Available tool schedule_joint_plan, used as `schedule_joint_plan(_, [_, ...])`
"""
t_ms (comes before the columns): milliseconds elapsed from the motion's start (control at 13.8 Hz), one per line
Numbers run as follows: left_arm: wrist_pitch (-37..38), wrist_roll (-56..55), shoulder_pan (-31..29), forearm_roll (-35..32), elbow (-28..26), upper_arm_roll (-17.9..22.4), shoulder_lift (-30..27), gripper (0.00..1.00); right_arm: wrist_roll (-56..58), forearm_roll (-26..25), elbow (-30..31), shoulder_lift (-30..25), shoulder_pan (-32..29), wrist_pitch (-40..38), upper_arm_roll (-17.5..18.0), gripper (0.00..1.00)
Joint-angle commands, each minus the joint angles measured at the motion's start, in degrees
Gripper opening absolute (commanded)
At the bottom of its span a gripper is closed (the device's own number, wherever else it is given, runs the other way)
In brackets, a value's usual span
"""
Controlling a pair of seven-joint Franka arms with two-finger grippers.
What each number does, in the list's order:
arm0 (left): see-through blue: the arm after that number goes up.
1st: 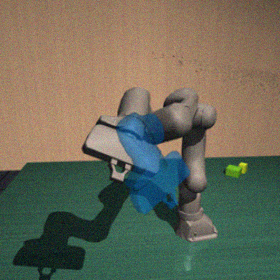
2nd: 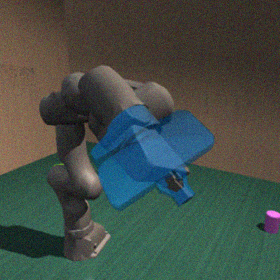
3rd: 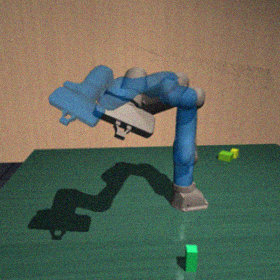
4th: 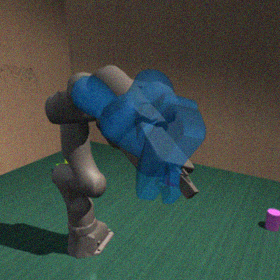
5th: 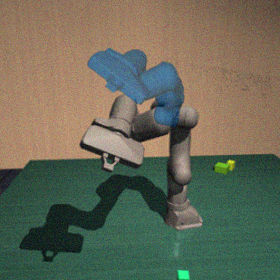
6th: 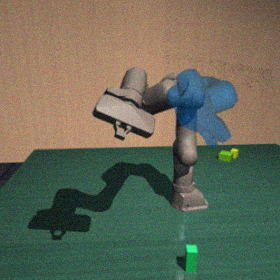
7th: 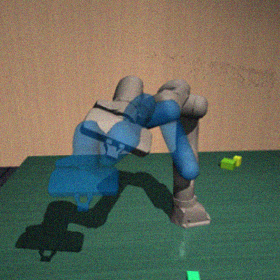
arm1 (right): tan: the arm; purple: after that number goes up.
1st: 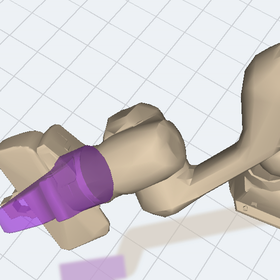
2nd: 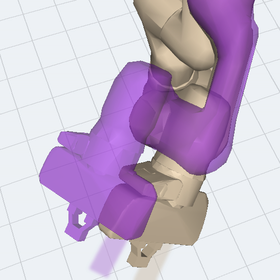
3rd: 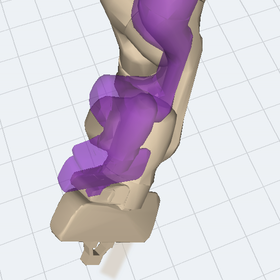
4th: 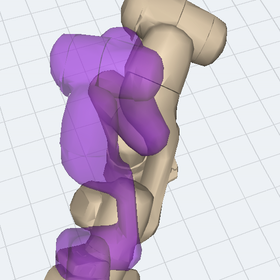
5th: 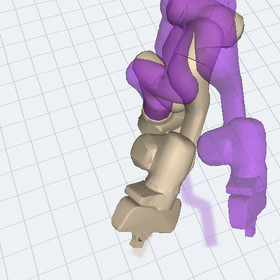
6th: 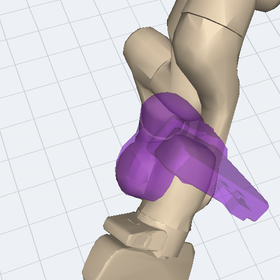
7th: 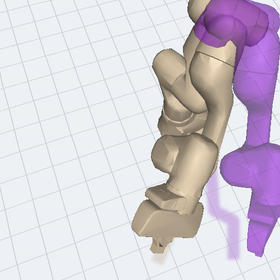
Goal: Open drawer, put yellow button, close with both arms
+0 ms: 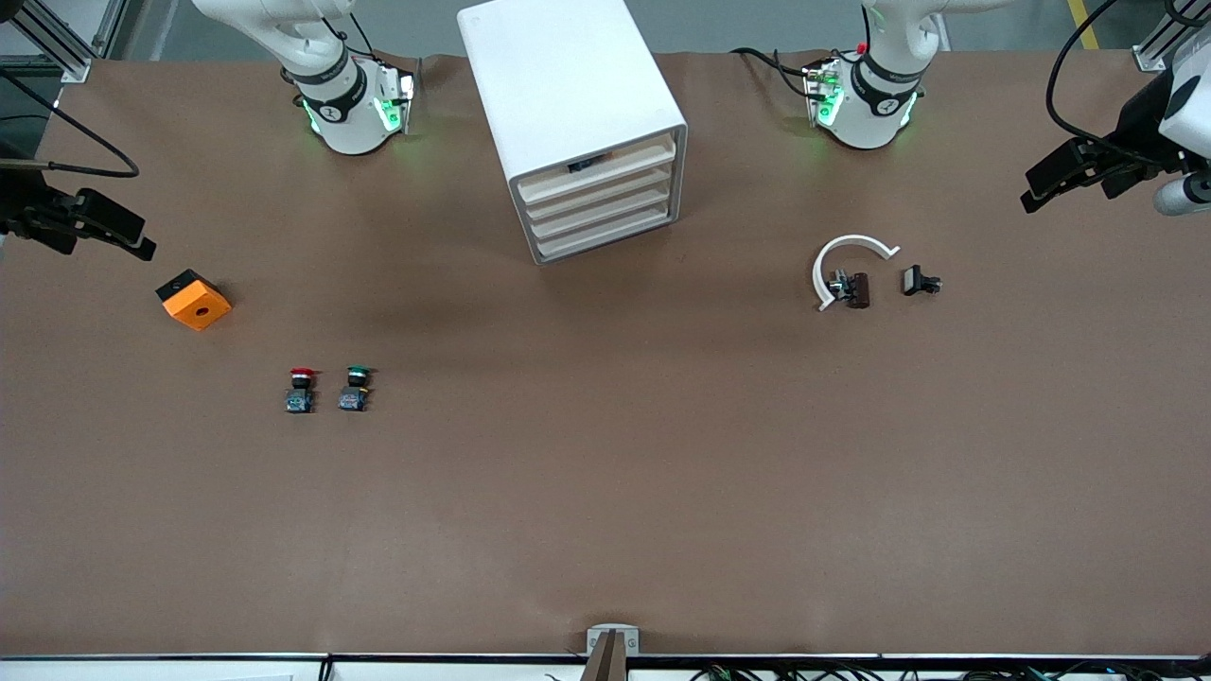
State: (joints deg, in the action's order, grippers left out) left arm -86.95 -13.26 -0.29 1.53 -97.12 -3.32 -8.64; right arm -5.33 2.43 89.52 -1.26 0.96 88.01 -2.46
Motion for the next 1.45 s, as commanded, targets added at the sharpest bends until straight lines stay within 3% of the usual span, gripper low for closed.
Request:
schedule_joint_plan(0, [0.2,1.3,-0.1,0.2,-0.8,-0.3,-0.7,1.0,0.4,-0.7,-0.3,-0.5,-1.1,-0.4,1.0,1.0])
schedule_joint_plan(1377, [1.7,5.6,-0.1,-2.8,4.4,-0.3,2.8,1.0,0.4,-0.8,-0.4,-0.5,-1.1,-0.4,1.0,1.0])
